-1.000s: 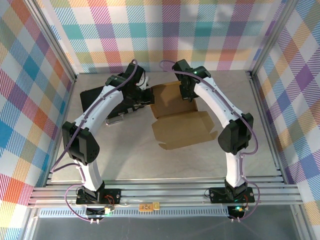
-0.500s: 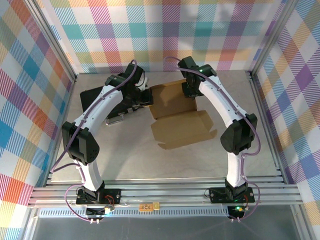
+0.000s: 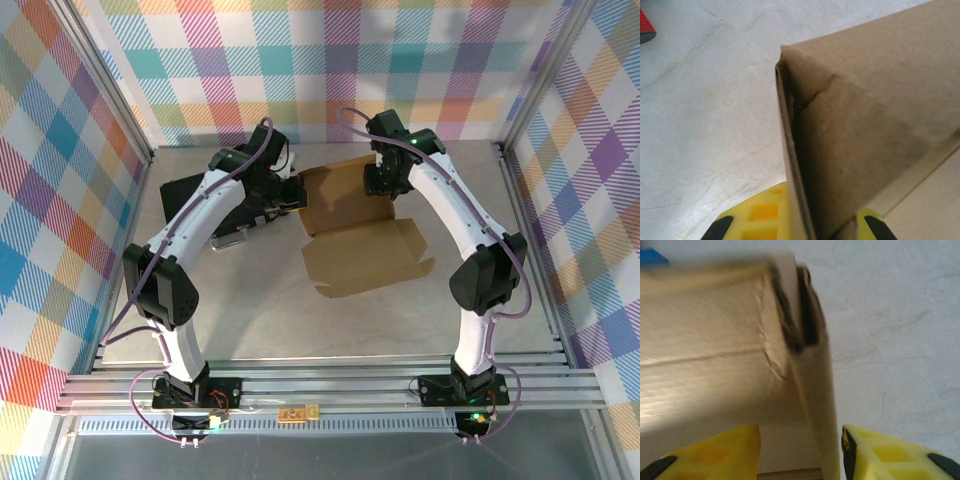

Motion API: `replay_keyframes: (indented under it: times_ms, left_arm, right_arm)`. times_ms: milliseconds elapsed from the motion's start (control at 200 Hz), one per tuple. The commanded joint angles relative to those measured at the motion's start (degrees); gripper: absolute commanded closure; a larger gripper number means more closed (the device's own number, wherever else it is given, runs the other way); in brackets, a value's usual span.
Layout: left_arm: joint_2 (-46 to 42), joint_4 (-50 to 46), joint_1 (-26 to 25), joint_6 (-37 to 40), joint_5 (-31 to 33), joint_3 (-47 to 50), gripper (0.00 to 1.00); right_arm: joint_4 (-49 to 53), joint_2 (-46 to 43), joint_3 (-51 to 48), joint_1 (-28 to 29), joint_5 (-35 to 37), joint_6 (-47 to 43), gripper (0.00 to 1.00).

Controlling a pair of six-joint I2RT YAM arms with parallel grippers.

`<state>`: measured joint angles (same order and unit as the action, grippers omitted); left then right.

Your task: Fold the paper box

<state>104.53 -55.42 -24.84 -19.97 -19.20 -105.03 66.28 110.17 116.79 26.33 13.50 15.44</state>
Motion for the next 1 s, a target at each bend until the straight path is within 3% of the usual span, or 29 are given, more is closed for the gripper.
replay_keyframes:
  times_ms: [0, 55, 180, 265, 485, 825, 995]
  left_arm:
    - [-0.82, -0.74, 0.58, -0.34, -0.84, -1.67, 1.0]
    - [-0.84, -0.81, 0.58, -0.34, -0.71, -1.58, 1.0]
    - [-0.84, -1.0, 0.63, -0.25, -0.57, -1.58, 1.0]
    - [-0.91, -1.01, 0.58, -0.25, -0.44, -1.52, 1.0]
    - [-0.79, -1.62, 0.51, 0.22, 1.45, -0.97, 1.0]
    - [-0.47, 2.07, -2.43, 2.48, 6.58, 6.0, 0.8]
    - [-0.46, 5.49, -3.46, 3.05, 10.82, 10.77, 0.81]
  right_arm:
    - [-1.59, -0.21, -1.16, -0.66, 0.07, -1.12, 0.61]
    - [-1.49, 0.42, -0.5, -0.66, 1.52, -1.21, 0.7]
    - [-0.76, 0.75, 1.06, -0.59, 4.26, -0.78, 0.8]
    - [-0.29, 0.57, 1.29, -0.25, 6.37, -0.46, 1.0]
    - [4.27, 0.35, 3.66, 1.92, 10.23, 3.16, 1.0]
    - [9.29, 1.7, 7.15, 2.28, 3.88, 5.86, 1.0]
    - [9.7, 1.61, 6.25, 2.61, 3.27, 5.95, 1.0]
